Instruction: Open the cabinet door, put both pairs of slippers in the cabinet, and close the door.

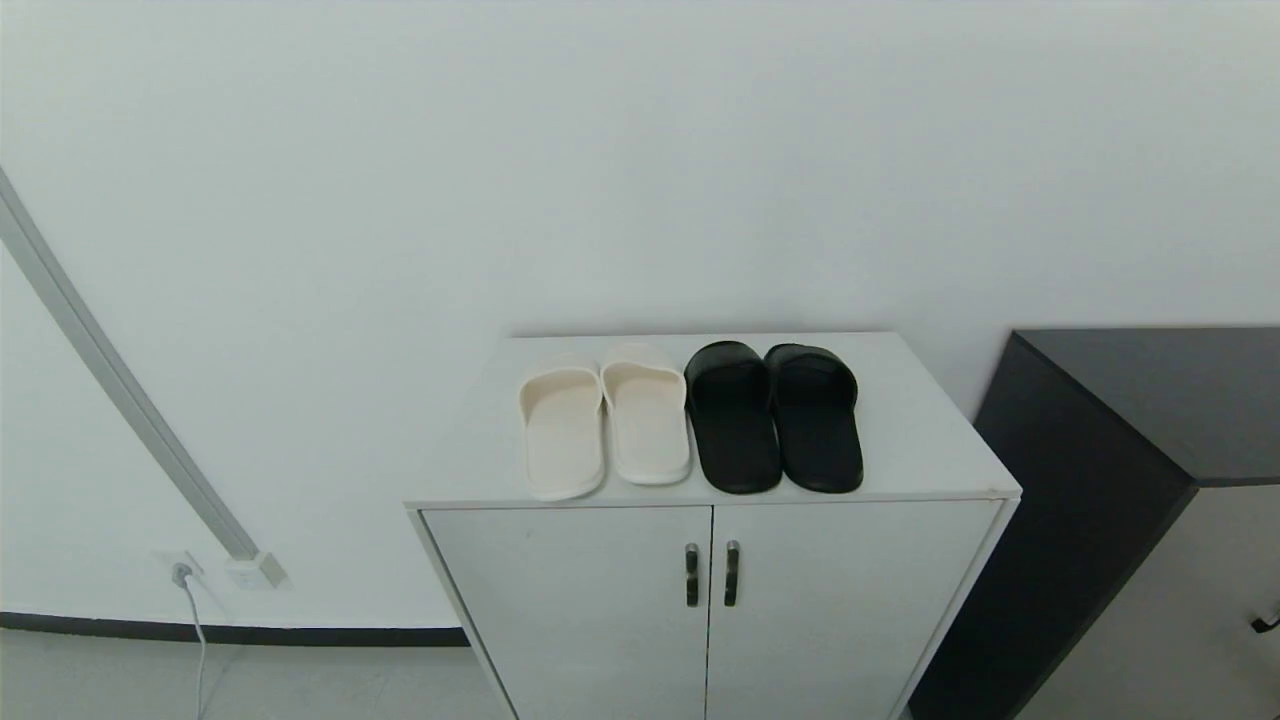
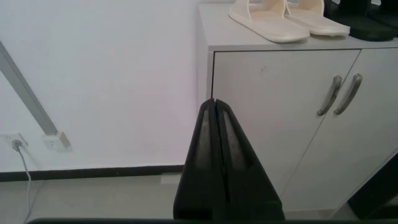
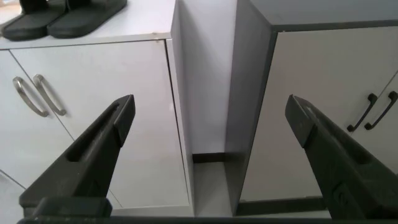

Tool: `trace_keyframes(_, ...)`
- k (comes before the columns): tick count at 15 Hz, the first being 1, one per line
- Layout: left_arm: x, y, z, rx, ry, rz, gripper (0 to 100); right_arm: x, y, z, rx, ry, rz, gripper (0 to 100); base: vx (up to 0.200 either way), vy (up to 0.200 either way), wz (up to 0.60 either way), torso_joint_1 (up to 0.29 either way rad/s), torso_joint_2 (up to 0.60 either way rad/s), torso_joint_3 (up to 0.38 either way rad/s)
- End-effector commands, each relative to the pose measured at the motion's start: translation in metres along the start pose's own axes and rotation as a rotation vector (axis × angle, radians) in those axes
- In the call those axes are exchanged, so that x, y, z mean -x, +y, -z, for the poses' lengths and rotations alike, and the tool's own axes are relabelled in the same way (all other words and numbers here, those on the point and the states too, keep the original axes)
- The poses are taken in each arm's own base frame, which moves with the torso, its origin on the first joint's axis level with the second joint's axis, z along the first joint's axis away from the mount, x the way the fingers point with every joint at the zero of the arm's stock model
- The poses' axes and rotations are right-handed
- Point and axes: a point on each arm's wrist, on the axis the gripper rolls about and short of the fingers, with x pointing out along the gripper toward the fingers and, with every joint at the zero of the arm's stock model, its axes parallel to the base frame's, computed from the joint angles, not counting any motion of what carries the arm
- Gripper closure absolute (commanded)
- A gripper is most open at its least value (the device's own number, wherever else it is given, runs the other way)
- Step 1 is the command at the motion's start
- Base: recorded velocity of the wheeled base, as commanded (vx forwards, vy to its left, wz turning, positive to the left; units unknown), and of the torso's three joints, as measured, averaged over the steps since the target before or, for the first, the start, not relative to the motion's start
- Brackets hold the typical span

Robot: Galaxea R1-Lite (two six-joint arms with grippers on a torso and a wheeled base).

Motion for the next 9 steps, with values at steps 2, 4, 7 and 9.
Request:
trace_keyframes(2,0.000,0.000,0.000,-0.002,0.002,0.000,100,0.000,0.000,0.000,0.002,0.002,-0.002,0,0.000,0.000,0.00,0.000,0.00,0.000)
trace_keyframes(4,0.000,0.000,0.000,-0.002,0.002,0.000,100,0.000,0.000,0.000,0.003,0.001,-0.004,0,0.000,0.000,0.00,0.000,0.00,0.000)
trace_keyframes(7,0.000,0.000,0.000,-0.002,0.002,0.000,100,0.000,0.000,-0.002,0.025,0.000,-0.018,0,0.000,0.000,0.00,0.000,0.00,0.000)
trace_keyframes(9,0.000,0.000,0.000,-0.016,0.002,0.002,100,0.001,0.000,-0.134,-0.297,-0.145,-0.067,0,0.000,0.000,0.00,0.000,0.00,0.000)
